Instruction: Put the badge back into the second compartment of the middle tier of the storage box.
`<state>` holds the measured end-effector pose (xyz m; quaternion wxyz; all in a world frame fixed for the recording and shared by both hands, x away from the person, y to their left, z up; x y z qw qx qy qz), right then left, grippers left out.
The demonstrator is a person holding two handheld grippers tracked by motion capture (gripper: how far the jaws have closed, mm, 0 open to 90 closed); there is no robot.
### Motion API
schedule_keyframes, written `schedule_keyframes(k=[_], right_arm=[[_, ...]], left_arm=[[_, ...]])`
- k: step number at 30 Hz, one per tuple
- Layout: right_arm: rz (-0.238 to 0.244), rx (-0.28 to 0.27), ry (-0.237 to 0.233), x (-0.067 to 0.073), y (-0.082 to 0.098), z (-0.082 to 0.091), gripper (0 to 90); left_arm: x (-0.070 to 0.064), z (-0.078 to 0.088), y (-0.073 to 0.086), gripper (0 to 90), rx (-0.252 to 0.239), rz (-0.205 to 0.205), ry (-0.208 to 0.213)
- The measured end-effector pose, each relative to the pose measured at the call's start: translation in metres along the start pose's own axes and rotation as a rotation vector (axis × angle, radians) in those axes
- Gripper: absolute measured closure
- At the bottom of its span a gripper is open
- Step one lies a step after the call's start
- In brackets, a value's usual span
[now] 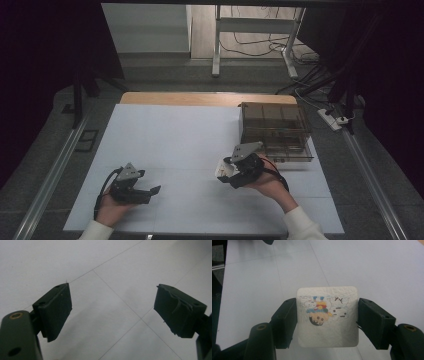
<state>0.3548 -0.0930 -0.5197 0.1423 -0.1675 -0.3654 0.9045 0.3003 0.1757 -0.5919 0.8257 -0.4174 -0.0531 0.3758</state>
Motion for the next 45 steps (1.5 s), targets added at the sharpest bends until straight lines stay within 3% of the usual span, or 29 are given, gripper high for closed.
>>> schedule_keyframes(k=[25, 45], right_arm=[[-0.036, -0.067, 0.073, -0.025, -0.006, 0.031, 33.1], [-0.090, -0.064, 0.155, -0.053, 0.008, 0.048, 33.1]], left_arm=[[0.000, -0.001, 0.000, 14.4, 0.005, -0.002, 0.001], [0.000, 0.000, 0.000, 14.4, 0.003, -0.002, -0.001]])
Point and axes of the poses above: each handheld gripper's, and its own axes: z roughly backward along the jaws, y roughly out of its underside, x roughly to its left, the point moved 9 cm from there along -z, roughly forward along the jaws, and after that the axes turned 11 degrees about y, right-handed, at the moved point
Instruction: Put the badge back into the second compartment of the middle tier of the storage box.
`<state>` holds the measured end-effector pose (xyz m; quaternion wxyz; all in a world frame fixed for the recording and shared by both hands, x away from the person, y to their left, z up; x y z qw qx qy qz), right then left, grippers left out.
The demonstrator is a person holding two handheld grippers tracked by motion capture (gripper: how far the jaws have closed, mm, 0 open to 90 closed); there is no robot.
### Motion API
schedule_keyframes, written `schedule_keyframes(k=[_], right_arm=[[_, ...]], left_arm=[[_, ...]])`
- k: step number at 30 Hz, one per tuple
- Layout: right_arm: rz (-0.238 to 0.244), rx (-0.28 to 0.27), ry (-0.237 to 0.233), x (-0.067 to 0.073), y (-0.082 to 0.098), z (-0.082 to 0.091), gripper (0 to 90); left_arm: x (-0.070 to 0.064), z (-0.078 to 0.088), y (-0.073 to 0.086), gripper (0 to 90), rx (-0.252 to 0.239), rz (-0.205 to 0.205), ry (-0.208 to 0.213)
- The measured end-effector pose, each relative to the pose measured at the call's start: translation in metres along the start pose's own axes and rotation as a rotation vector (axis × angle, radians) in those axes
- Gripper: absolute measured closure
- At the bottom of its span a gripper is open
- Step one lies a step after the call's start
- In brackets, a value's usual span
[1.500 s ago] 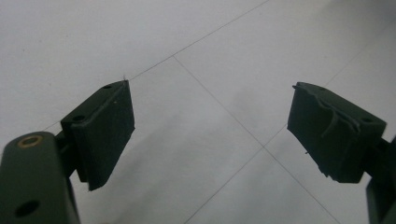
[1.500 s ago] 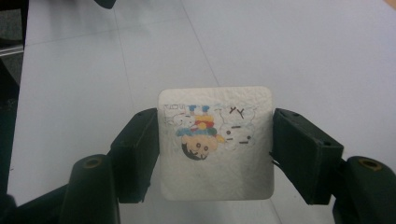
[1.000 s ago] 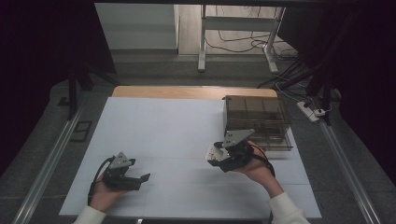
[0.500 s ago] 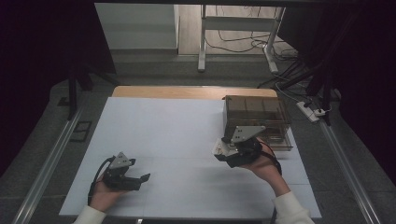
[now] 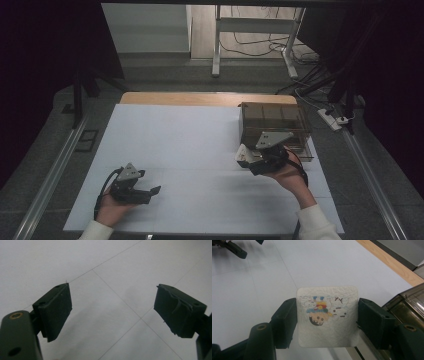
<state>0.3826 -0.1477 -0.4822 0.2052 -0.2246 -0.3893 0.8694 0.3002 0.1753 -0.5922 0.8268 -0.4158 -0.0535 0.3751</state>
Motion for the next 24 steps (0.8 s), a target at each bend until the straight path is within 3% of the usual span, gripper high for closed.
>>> schedule_keyframes(k=[24], right_arm=[[-0.066, 0.009, 0.105, -0.036, 0.015, 0.013, 33.1]], left_arm=[[-0.001, -0.001, 0.001, 14.4, 0.007, -0.004, 0.004]])
Point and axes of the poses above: each handheld gripper's, and its own axes: z roughly backward along the jaws, y roughly out of its underside, x roughly to its left, the point moved 9 cm from there along -z, roughly forward along the jaws, and after that the axes turned 11 degrees about y, right-handed, at the moved point
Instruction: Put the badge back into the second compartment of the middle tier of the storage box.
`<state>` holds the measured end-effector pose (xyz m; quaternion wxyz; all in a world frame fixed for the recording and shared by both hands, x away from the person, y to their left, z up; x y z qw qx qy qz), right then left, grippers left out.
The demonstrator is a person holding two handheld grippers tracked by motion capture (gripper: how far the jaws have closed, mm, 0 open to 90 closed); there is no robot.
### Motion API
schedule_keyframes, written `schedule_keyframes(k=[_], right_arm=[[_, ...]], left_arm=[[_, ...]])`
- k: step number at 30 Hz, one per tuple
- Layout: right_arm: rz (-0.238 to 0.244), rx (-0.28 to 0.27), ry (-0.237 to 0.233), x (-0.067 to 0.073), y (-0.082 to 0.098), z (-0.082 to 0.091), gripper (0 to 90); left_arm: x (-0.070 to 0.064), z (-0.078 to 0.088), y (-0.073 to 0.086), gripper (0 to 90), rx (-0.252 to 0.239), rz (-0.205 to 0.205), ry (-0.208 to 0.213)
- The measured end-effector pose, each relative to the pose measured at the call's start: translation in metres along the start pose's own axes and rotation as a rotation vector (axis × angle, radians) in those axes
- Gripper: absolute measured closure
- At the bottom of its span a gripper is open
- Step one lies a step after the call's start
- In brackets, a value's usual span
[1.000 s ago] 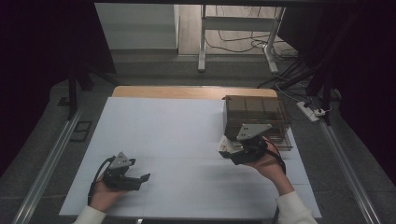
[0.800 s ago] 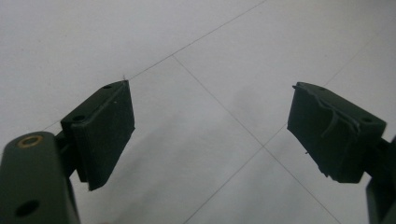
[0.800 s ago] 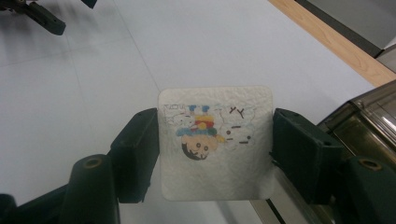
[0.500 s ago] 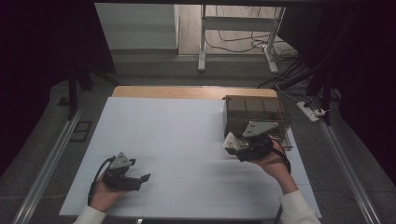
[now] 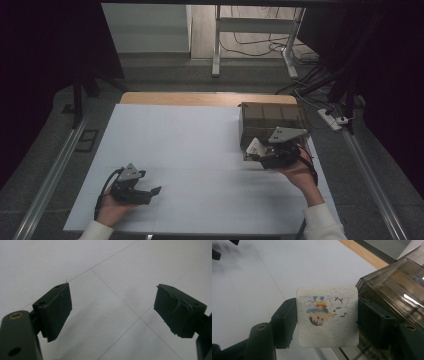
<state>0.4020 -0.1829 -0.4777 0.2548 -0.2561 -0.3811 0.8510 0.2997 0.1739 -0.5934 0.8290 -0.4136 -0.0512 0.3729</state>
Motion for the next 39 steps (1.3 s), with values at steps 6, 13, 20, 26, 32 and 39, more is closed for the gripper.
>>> schedule_keyframes(k=[6, 13, 20, 26, 32, 39], right_arm=[[-0.023, 0.003, 0.027, -0.011, 0.004, 0.002, 33.1], [-0.038, 0.006, 0.057, -0.020, 0.008, 0.005, 33.1], [-0.043, 0.016, 0.084, -0.027, 0.013, 0.005, 33.1], [-0.047, 0.024, 0.108, -0.033, 0.016, 0.007, 33.1], [-0.057, 0.025, 0.119, -0.038, 0.018, 0.008, 33.1], [-0.067, 0.031, 0.130, -0.043, 0.021, 0.010, 33.1]], left_arm=[[0.000, 0.000, 0.000, 14.4, 0.001, -0.001, 0.001], [0.000, -0.001, 0.000, 14.4, 0.003, -0.001, 0.002], [0.000, -0.001, 0.000, 14.4, 0.005, -0.001, 0.002], [-0.001, -0.001, 0.000, 14.4, 0.004, -0.001, 0.002], [-0.001, -0.001, 0.000, 14.4, 0.004, -0.001, 0.002], [-0.001, -0.001, 0.000, 14.5, 0.005, -0.002, 0.002]])
Point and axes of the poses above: each handheld gripper's, and its own axes: z roughly backward along the jaws, y roughly out of its underside, x roughly to its left, the point moved 9 cm from there along -z, roughly forward along the jaws, and after that the axes turned 11 degrees about y, right-handed, at the moved point
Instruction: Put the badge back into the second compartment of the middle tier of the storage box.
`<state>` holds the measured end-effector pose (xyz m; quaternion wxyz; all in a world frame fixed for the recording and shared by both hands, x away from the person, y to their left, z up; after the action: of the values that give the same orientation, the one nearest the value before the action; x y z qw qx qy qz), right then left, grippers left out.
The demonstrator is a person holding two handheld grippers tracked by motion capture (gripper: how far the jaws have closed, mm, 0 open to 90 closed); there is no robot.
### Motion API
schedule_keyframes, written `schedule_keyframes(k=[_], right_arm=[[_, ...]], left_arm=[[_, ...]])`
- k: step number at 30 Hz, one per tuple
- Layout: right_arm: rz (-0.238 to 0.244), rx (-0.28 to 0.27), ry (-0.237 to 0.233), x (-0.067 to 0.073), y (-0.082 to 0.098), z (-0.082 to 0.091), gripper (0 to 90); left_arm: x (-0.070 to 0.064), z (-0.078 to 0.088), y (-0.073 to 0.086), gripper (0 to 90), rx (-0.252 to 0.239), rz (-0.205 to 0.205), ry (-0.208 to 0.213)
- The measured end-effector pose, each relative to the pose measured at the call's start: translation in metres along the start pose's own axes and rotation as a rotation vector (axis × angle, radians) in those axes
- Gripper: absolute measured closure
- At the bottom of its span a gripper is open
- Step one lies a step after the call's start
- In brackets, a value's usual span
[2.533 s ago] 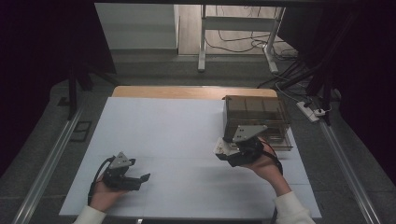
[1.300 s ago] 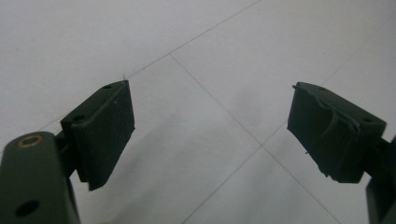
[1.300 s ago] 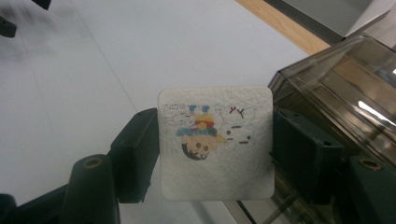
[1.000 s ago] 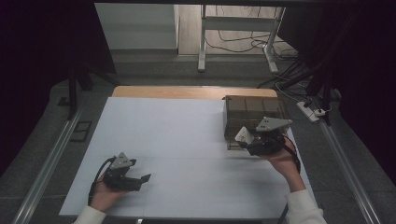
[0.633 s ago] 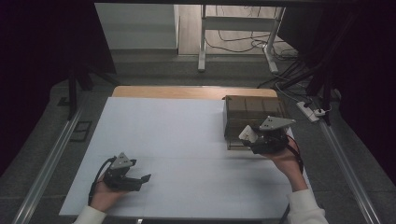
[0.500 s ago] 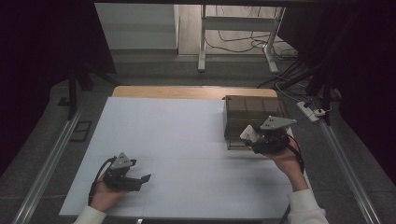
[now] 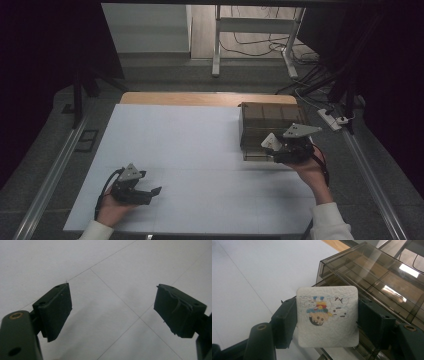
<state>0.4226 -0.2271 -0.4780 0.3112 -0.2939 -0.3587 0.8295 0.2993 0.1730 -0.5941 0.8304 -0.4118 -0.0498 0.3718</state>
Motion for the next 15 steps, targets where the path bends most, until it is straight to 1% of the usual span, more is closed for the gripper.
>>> schedule_keyframes(k=[2, 5, 15], right_arm=[[0.003, 0.004, 0.005, -0.002, 0.001, 0.000, 33.1], [-0.004, 0.007, 0.008, -0.004, 0.002, 0.000, 33.0], [-0.028, 0.015, 0.042, -0.016, 0.008, 0.001, 33.1]], left_arm=[[0.000, 0.000, 0.000, 14.5, 0.000, 0.000, 0.000], [0.000, 0.000, 0.000, 14.4, 0.000, -0.001, 0.001], [0.000, 0.000, 0.000, 14.5, 0.001, -0.001, 0.001]])
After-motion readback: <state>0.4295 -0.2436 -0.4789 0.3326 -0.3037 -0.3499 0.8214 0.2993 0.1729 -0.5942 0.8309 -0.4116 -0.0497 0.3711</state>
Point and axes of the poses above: each handheld gripper's, and its own axes: z roughly backward along the jaws, y roughly out of its underside, x roughly to its left, the point moved 9 cm from there along -z, roughly forward along the jaws, and after that the axes turned 11 degrees about y, right-handed, at the moved point
